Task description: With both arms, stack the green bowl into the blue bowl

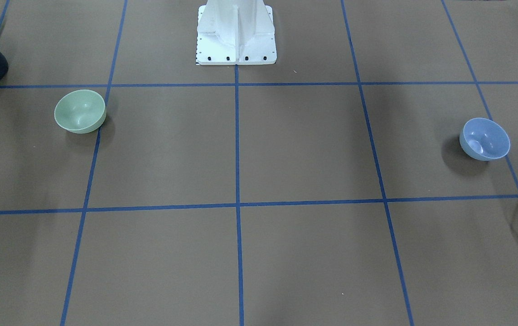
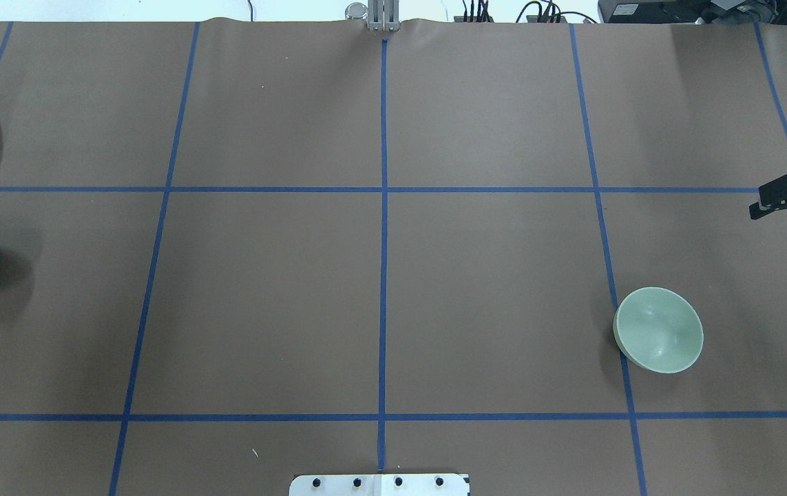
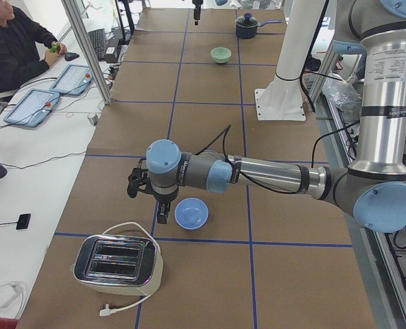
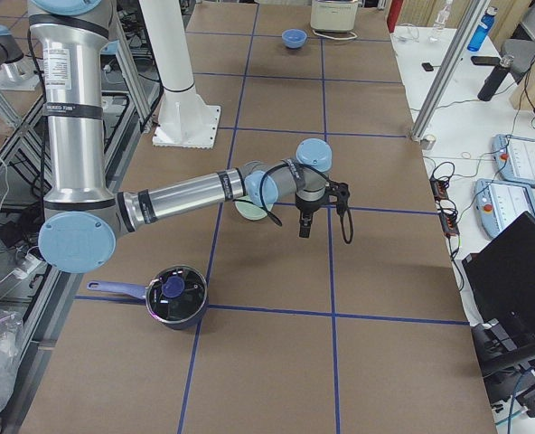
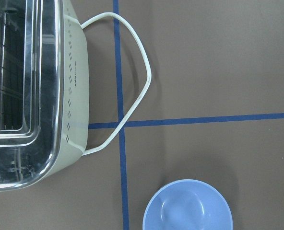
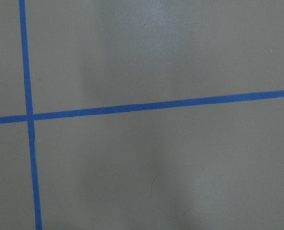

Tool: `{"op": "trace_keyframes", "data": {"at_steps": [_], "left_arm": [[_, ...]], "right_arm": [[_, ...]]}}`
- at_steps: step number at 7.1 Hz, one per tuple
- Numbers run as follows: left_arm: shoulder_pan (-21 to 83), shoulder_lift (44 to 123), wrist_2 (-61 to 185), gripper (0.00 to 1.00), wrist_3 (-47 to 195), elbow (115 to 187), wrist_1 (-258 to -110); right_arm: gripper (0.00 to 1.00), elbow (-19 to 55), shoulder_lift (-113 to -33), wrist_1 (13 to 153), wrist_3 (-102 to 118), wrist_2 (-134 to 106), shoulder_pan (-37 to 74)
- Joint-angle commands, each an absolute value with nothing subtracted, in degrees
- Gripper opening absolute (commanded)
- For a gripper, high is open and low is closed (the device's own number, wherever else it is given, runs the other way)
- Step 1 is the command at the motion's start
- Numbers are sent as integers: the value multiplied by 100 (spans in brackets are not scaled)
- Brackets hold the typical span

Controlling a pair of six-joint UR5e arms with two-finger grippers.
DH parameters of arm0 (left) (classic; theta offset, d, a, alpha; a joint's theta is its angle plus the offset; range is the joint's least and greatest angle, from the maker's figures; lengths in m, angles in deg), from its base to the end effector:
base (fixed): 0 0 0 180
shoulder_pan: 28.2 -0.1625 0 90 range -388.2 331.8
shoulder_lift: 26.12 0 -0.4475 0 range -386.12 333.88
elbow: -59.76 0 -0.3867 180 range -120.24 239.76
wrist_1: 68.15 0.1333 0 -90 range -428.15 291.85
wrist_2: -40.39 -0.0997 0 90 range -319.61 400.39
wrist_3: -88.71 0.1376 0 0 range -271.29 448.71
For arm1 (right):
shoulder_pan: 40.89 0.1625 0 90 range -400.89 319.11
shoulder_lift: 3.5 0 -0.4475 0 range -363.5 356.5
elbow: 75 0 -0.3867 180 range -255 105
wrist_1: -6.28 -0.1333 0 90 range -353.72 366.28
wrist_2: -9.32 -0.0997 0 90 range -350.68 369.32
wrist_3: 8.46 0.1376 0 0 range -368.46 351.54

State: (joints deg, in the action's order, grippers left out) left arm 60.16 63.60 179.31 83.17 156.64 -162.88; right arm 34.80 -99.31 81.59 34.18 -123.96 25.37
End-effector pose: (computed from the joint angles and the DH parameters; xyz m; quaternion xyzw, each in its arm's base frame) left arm -0.0153 -0.4981 0.6346 0.0639 0.4169 0.0100 0.9067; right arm -0.1517 -0.4418 0.5543 -0.0029 -0.4250 0.0578 0.9033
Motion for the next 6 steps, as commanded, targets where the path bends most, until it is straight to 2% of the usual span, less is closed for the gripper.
{"op": "trace_keyframes", "data": {"at_steps": [1,6], "left_arm": [[5908,6501,17926,98,8195,15059,-16918],[5179,6563,17584,98,7403,14196,-18344]], "right_arm": [[100,3556,-10185,7492,4258,-11955,1864],[100,3556,-10194,7421,4322,-11970,1703]]}}
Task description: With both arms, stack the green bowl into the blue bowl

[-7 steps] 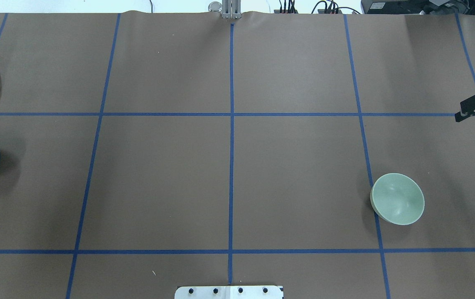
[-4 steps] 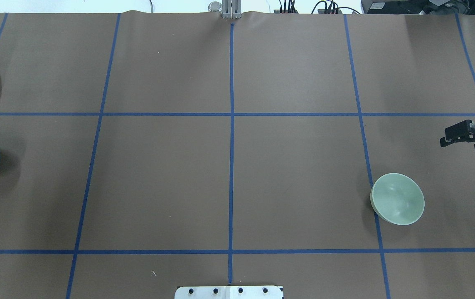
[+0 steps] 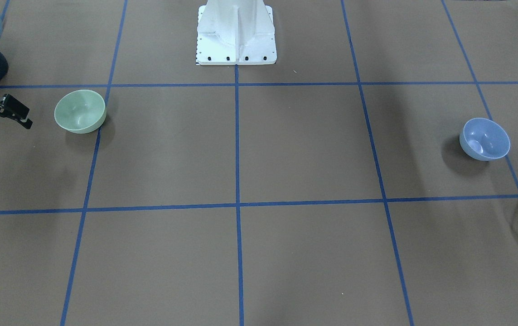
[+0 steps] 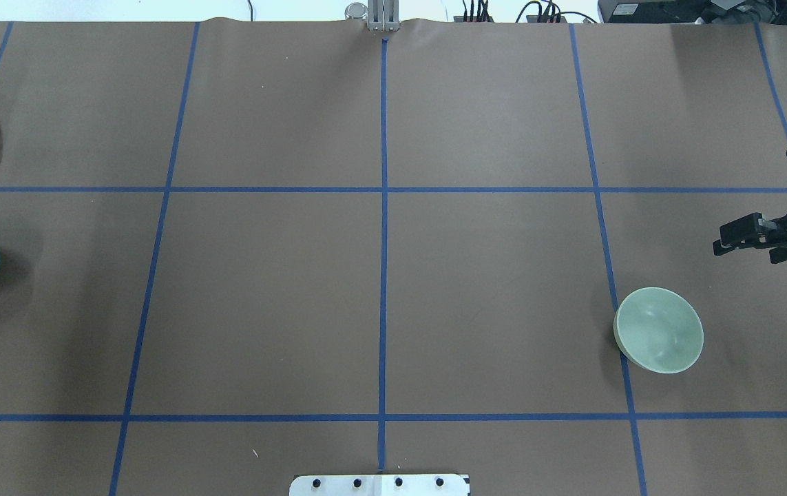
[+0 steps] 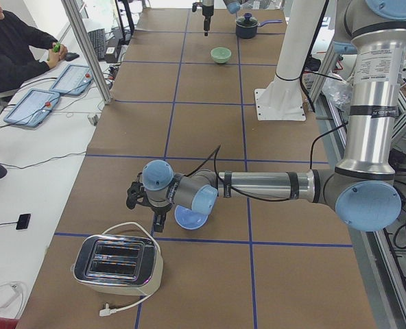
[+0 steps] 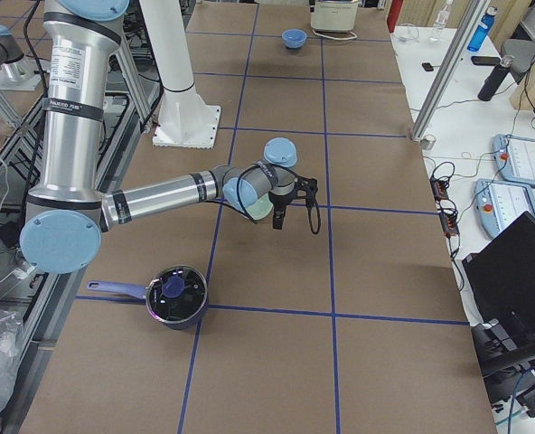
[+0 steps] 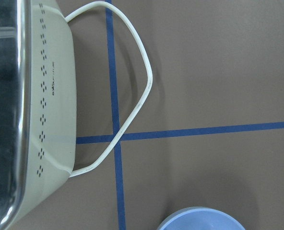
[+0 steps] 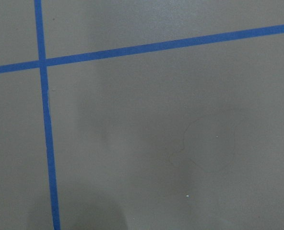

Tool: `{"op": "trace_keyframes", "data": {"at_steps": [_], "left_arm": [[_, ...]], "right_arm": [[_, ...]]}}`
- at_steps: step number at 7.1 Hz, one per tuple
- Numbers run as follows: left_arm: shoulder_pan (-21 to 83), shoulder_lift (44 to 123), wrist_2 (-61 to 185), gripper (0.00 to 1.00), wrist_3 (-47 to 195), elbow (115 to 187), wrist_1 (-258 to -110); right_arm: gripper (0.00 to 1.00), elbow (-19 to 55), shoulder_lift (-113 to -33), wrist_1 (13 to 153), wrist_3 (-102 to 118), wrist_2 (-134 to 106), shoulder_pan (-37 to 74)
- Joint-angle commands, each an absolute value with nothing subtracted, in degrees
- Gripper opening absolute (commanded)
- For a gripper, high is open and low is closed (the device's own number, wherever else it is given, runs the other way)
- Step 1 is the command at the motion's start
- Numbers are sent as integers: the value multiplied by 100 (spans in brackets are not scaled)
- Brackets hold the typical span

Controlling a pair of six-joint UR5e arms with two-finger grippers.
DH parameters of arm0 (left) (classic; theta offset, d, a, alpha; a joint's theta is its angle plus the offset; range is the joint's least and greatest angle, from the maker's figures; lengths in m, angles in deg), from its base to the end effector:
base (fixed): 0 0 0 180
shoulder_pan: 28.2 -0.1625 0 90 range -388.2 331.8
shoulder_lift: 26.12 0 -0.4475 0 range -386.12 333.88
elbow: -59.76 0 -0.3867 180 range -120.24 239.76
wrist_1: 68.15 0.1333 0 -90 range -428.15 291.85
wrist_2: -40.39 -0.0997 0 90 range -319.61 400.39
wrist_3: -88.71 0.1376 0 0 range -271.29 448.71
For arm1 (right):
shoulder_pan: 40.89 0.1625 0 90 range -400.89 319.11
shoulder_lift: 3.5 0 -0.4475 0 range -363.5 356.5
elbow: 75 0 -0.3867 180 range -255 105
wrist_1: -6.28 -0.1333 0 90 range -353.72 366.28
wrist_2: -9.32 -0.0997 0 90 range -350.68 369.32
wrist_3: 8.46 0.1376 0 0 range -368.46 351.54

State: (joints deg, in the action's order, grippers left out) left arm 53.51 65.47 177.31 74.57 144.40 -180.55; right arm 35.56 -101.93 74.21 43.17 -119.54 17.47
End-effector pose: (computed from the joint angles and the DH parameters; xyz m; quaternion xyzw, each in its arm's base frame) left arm 0.0429 -0.5220 0.6925 0.0692 0.4142 0.0182 0.9074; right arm -0.1988 -0.4121 0.5565 -0.0040 -0.4219 0.0601 0.9047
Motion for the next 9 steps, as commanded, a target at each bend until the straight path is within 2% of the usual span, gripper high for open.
{"op": "trace_keyframes", "data": {"at_steps": [1,4,9], "left_arm": [[5117,6546,17548,98,7386,14133,-18485],[4872,6441,17539,98,6758,14106,-19089],[4625,6370,17513,98,6551,14010,-19383]], "right_arm": [[100,3556,-10211,7413,4331,-11970,1651],[100,3556,-10702,6441,4916,-11787,1213],[100,3548,-10537,6217,5904,-10908,104]]}}
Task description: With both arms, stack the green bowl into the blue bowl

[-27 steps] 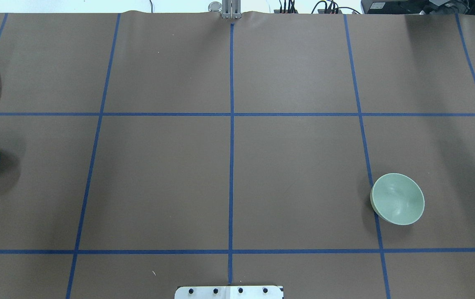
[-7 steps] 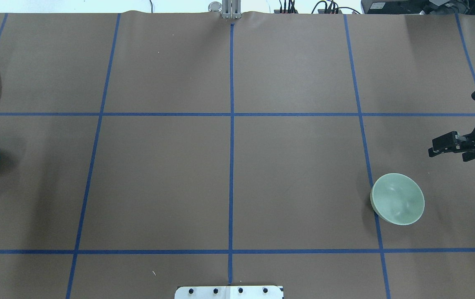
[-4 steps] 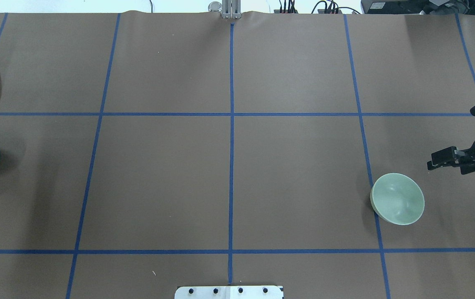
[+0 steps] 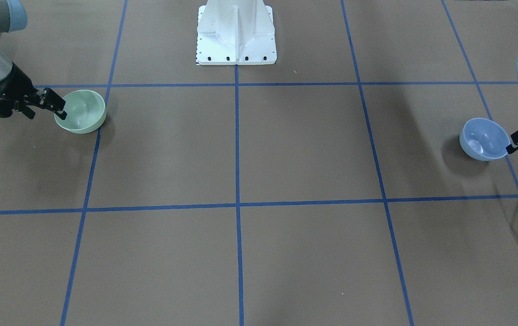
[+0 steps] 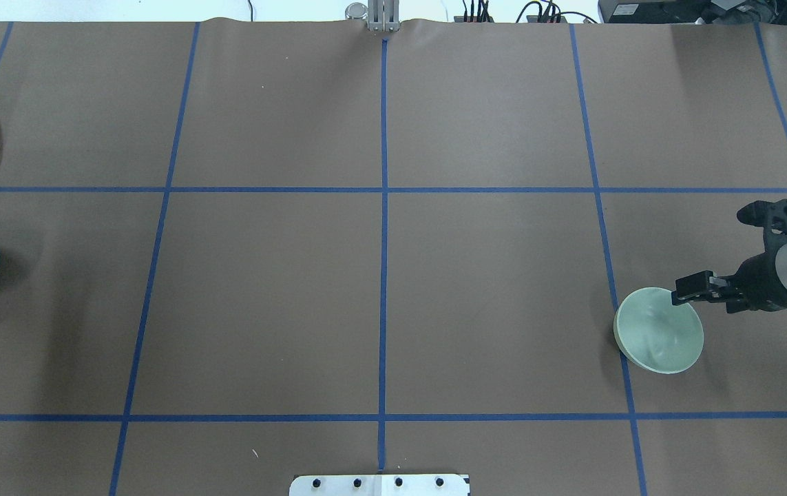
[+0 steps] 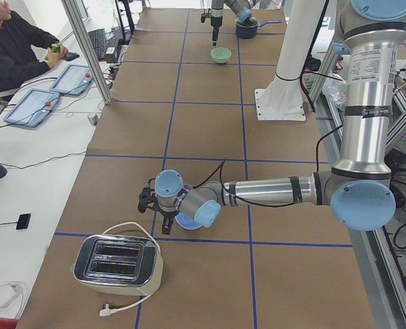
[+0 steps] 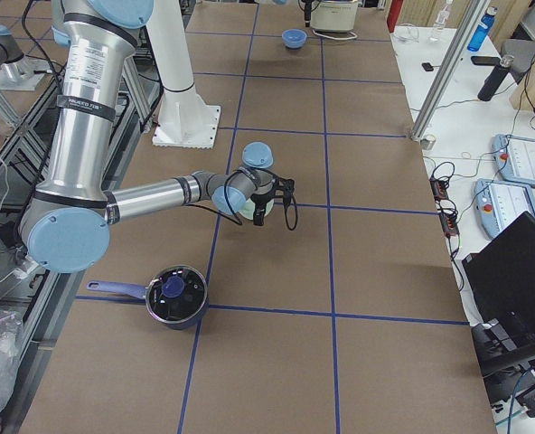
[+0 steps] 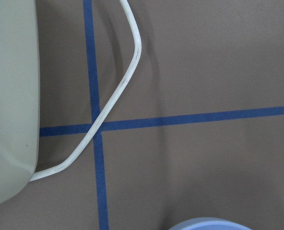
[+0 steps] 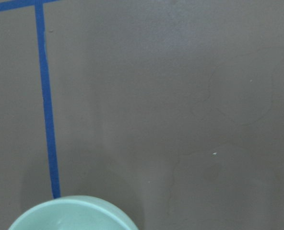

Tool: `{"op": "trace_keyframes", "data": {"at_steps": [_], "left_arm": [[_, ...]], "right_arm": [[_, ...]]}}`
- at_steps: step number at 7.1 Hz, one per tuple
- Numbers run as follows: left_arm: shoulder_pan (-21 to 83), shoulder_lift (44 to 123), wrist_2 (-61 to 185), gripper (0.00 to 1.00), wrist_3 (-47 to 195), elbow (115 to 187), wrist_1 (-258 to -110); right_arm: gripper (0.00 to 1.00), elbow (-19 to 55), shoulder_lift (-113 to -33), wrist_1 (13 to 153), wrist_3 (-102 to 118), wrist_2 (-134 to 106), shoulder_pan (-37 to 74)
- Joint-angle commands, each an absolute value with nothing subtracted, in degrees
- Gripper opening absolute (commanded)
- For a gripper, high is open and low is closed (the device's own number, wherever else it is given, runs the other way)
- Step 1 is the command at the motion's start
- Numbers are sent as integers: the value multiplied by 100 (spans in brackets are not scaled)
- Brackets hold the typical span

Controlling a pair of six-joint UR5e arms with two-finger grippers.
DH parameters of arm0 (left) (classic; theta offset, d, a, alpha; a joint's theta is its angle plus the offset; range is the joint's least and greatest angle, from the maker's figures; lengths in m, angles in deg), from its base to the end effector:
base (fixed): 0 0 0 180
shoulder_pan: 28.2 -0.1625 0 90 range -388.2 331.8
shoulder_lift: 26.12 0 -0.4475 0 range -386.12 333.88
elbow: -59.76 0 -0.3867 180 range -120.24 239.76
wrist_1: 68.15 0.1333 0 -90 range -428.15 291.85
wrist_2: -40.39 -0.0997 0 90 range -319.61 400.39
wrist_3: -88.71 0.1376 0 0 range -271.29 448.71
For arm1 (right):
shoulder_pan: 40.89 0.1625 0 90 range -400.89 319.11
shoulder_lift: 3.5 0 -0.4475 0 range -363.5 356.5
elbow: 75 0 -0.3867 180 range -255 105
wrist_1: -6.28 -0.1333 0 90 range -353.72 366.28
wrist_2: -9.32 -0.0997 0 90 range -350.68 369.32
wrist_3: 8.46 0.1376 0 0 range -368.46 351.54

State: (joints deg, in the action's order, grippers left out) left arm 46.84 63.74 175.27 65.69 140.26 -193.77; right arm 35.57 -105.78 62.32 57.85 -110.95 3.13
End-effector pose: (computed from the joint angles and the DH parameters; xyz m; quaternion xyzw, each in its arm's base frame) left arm 0.0973 -0.5045 0.7187 0.0754 0.4193 0.0223 0.9044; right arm -0.2728 -0.3526 0.5649 -0.0084 -0.4246 0.0663 0.9029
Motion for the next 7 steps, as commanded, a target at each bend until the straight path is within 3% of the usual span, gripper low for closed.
{"op": "trace_keyframes", "data": {"at_steps": [1,7], "left_arm": [[4537,6370,17339,98,6551,13992,-19392],[4133,6063,17276,98,6385,13755,-20014]], "right_arm": [[100,3547,-10545,6209,5896,-10907,68],[100,3468,-10650,5972,5834,-10907,33]]}}
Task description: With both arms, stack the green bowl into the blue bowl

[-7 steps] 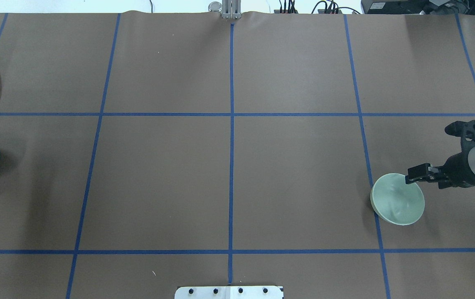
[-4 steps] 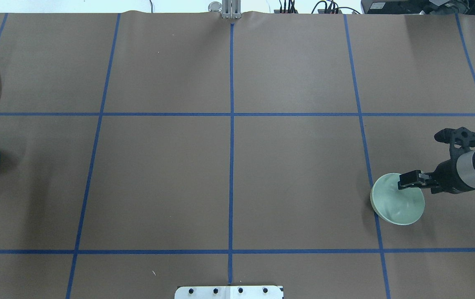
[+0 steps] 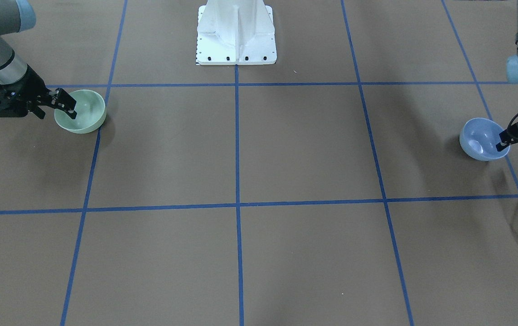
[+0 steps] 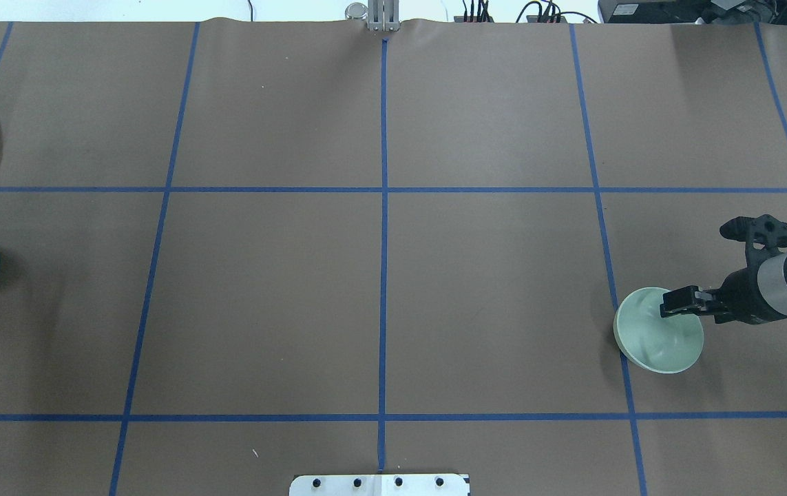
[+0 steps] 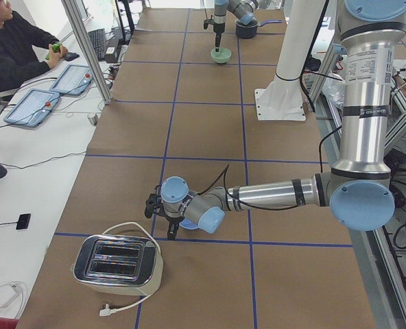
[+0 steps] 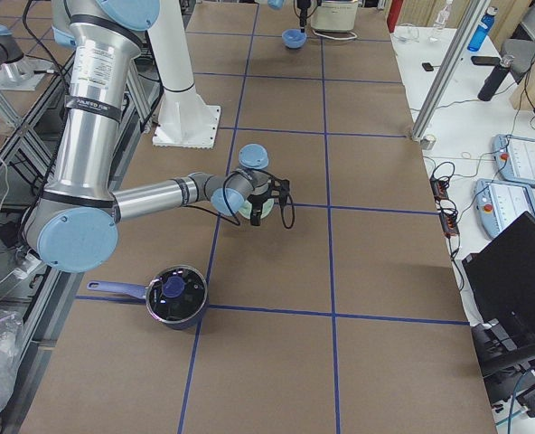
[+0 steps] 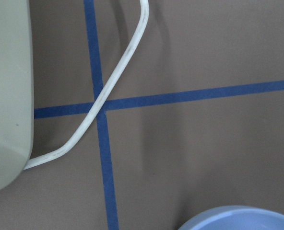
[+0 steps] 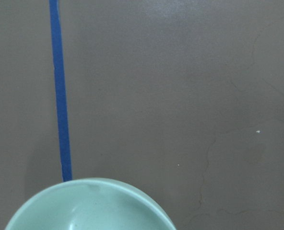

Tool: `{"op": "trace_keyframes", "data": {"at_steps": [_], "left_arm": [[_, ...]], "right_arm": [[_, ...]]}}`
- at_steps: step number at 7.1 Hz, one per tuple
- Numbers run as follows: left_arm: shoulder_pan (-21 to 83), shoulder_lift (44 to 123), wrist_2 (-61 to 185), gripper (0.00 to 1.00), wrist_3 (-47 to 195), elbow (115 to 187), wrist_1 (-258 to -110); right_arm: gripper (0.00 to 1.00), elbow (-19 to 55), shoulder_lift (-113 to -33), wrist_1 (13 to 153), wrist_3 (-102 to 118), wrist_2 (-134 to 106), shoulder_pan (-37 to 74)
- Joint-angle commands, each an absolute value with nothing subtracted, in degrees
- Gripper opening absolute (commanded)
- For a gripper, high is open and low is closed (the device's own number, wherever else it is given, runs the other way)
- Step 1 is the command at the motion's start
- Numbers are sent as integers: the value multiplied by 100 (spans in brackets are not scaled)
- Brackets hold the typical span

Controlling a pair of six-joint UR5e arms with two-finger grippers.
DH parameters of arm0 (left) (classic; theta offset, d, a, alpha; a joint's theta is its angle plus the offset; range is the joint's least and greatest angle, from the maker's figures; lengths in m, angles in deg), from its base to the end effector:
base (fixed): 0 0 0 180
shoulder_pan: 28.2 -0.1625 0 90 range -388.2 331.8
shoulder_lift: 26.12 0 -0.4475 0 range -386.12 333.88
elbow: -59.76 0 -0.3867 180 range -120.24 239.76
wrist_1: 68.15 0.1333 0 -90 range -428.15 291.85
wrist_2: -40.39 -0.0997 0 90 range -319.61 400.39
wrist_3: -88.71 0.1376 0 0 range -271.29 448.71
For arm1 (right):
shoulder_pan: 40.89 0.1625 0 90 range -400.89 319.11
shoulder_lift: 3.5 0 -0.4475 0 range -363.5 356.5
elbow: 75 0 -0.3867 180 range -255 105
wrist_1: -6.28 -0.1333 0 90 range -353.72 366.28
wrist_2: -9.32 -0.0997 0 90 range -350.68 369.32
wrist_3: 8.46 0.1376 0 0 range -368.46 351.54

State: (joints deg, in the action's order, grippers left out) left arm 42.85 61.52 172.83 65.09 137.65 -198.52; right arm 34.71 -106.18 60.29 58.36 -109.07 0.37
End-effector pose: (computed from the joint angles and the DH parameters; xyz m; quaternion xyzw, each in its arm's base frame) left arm 0.1209 -0.4766 0.7540 0.0666 0.4045 0.0440 0.9110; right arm -0.2868 -0.3419 0.5722 -0.0035 -0.4224 0.0529 0.9049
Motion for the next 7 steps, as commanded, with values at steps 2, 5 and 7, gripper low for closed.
{"op": "trace_keyframes", "data": {"at_steps": [2,5,7], "left_arm": [[3878,5957,17188,98,6068,13746,-20393],[3877,5905,17179,98,6111,13746,-20412],[3877,5905,17179,98,6120,13746,-20412]], "right_arm": [[100,3468,-10703,5954,5825,-10898,42],[81,3380,-10747,5681,5895,-10854,15],[36,3372,-10747,5673,5896,-10819,-20]]}}
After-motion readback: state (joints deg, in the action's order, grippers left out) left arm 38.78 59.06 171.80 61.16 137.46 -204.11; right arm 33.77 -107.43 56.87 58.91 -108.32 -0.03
